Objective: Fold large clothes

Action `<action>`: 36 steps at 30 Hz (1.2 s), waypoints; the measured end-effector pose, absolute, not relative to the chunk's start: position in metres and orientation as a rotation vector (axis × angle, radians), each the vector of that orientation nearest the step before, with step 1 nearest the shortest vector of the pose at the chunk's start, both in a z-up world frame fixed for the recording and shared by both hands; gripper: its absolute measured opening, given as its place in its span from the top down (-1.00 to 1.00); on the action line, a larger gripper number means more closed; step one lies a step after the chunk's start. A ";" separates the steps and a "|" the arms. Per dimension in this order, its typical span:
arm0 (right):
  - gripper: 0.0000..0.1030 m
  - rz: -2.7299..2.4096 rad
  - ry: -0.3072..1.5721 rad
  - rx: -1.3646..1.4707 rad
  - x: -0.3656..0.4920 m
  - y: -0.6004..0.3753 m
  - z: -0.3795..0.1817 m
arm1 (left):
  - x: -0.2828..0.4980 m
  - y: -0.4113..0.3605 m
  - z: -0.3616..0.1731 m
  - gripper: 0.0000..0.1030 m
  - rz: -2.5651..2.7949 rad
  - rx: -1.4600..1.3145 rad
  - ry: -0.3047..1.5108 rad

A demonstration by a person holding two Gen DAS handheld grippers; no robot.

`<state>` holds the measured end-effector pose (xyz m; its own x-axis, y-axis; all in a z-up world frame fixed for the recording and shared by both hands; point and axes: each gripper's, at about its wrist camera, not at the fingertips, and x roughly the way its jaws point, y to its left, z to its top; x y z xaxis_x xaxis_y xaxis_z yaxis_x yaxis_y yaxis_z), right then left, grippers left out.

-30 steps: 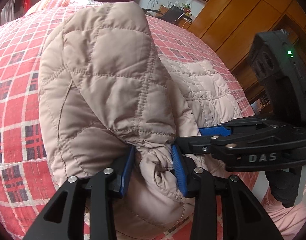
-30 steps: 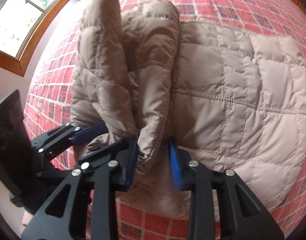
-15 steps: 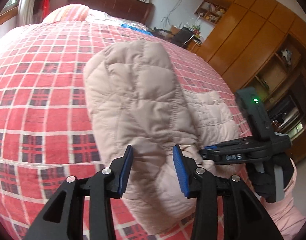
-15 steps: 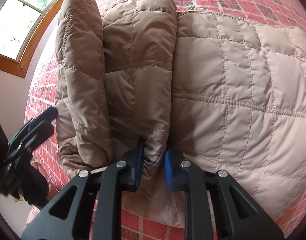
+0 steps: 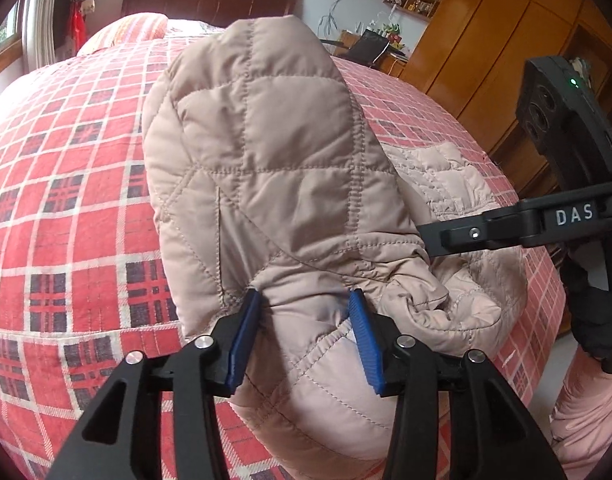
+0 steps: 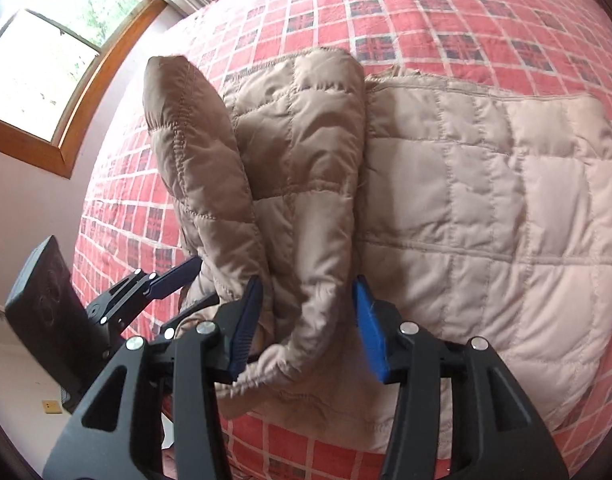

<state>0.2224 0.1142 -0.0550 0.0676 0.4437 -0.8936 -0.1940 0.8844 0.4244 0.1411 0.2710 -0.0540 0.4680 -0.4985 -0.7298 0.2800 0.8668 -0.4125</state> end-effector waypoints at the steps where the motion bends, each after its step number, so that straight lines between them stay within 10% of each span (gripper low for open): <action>1: 0.11 0.487 1.432 0.213 0.224 0.117 -0.058 | 0.142 0.269 -0.055 0.12 -0.485 -0.250 0.975; 19: -0.25 0.535 1.415 0.246 0.217 0.115 -0.044 | 0.139 0.266 -0.057 0.11 -0.494 -0.250 0.972; 27: 0.58 0.540 1.446 0.296 0.225 0.117 -0.068 | 0.135 0.265 -0.055 0.09 -0.485 -0.241 0.963; 36: 0.80 0.604 1.378 0.318 0.216 0.086 -0.045 | 0.122 0.274 -0.036 0.10 -0.490 -0.263 0.923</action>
<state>0.2156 0.0859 -0.0450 0.0745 0.5716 -0.8171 -0.2138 0.8095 0.5468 0.1218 0.2739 -0.0362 0.5048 -0.5104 -0.6962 0.2905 0.8599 -0.4198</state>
